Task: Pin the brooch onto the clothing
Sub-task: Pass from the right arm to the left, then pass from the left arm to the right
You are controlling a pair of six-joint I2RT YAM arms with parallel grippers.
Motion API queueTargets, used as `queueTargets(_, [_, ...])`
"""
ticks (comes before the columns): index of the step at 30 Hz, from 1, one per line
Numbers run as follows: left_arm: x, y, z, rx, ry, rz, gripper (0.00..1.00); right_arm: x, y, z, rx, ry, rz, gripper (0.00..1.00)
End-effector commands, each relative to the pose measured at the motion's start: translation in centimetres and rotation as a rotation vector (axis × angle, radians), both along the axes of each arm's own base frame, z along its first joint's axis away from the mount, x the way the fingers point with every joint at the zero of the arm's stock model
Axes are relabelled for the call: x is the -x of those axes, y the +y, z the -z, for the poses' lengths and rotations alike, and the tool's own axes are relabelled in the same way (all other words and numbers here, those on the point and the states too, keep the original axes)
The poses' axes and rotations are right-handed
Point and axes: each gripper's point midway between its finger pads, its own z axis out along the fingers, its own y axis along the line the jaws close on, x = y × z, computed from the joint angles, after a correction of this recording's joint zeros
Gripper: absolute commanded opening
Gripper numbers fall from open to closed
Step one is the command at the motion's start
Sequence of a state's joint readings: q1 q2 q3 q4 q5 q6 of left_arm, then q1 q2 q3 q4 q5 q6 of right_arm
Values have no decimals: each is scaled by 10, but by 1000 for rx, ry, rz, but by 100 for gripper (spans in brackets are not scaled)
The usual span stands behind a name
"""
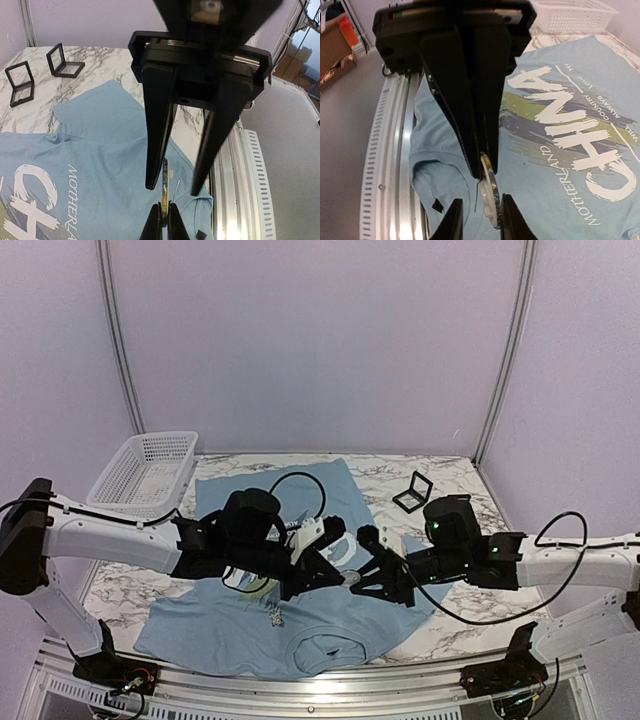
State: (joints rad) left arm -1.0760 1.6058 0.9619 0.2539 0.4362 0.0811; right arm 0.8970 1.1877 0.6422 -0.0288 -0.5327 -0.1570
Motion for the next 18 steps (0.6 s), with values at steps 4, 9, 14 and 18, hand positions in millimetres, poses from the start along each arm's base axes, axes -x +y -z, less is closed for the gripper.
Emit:
queueTargets(4, [-5,-3,-83,331,40,-92,0,12,-8,-67,-402,-17,-13,34])
queueTargets(9, [0,4,-109,470,45,-127,0,14,-12,-82,-477,-23,-3,34])
queueTargets(14, [7,0,-112,493,53,-105,0,-10,-18,-105,-554,-1,134,39])
queueTargets(18, [9,-1,-113,500,52,-95,0,-20,-20,-111,-591,57,147,38])
